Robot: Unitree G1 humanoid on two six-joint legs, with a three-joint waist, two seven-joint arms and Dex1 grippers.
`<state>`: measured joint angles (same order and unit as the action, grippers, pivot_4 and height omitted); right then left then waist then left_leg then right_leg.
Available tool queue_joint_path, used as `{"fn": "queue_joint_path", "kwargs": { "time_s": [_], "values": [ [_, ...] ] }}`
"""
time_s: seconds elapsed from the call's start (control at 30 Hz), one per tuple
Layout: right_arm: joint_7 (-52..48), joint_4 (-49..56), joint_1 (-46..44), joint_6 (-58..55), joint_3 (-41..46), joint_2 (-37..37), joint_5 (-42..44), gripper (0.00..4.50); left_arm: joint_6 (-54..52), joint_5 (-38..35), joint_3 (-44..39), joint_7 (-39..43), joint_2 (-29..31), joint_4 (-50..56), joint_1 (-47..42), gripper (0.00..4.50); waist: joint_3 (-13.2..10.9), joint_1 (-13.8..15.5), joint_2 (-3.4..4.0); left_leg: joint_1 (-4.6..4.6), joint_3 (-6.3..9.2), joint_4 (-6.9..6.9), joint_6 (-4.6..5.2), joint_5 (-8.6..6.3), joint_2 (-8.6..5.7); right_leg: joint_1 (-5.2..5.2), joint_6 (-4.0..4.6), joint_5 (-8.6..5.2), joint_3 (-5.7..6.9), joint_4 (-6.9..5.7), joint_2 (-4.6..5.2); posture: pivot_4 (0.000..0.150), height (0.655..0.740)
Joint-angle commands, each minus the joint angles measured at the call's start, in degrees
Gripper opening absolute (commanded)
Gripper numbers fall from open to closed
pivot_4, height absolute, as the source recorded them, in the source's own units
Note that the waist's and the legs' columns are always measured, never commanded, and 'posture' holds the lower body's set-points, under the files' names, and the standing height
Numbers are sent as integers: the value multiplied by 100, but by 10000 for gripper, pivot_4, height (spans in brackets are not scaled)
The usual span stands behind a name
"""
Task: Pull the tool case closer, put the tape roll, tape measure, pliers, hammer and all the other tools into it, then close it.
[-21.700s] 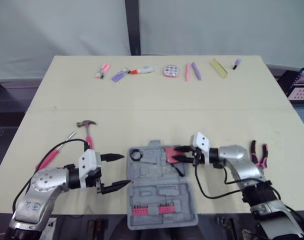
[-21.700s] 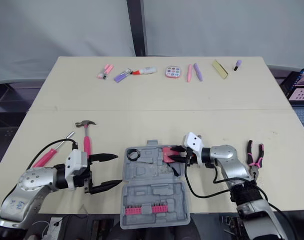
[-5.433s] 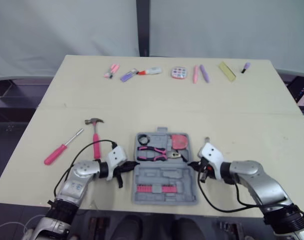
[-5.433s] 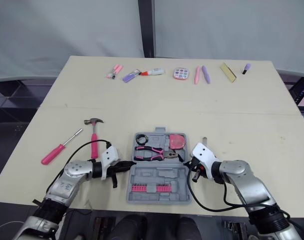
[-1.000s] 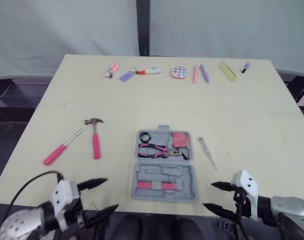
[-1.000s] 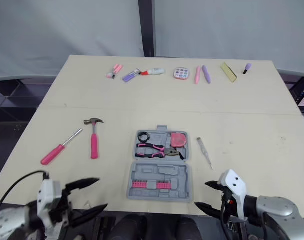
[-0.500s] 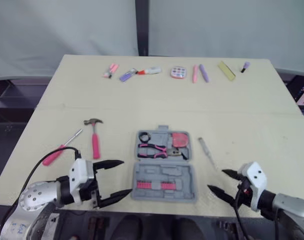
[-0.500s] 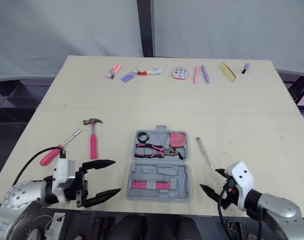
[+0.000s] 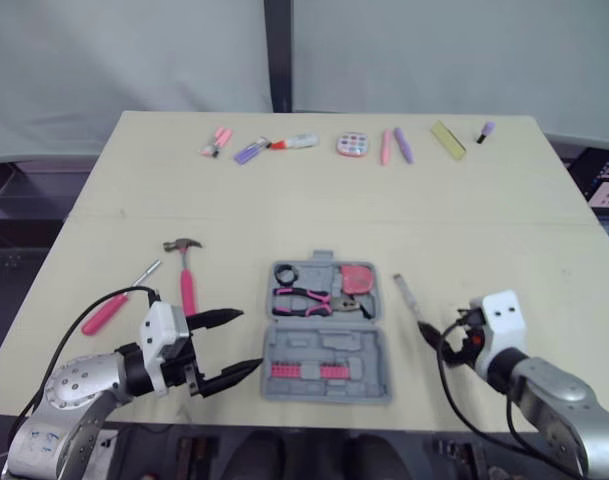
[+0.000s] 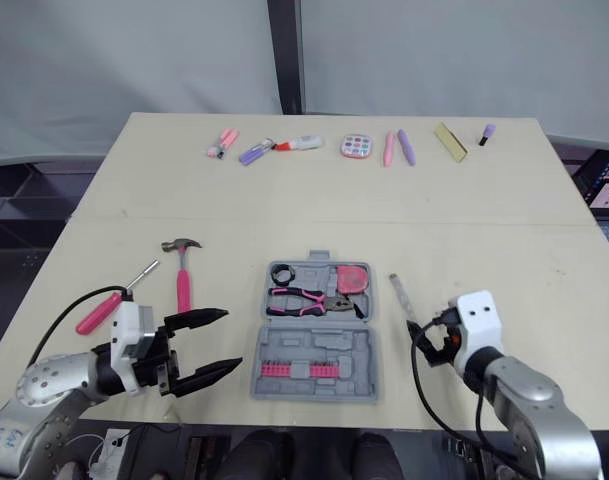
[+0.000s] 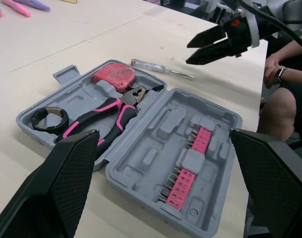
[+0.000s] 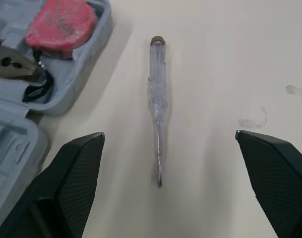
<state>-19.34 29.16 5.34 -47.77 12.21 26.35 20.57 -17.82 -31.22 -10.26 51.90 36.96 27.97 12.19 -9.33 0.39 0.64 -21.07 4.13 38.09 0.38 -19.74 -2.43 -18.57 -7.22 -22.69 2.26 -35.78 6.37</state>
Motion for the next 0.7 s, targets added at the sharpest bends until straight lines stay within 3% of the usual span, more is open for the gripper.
{"fn": "queue_joint_path", "kwargs": {
  "time_s": [0.03, 0.7],
  "values": [
    [329, -362, -432, -70, -298, -150, -256, 44736, 199, 55, -66, -40, -67, -47, 72, 45000, 0, -40, 1, -1, 1, 0, 0, 0, 1, -3, 0, 0, -2, -2, 0, 1500, 7400],
    [192, -1538, -1251, 270, -797, -243, -638, 44736, 519, 205, -134, -78, -54, -135, 354, 45000, -2, -62, 4, -3, 0, -4, 0, 0, -1, -15, 3, -2, -14, -17, 0, 1500, 7400]
  ]
}}
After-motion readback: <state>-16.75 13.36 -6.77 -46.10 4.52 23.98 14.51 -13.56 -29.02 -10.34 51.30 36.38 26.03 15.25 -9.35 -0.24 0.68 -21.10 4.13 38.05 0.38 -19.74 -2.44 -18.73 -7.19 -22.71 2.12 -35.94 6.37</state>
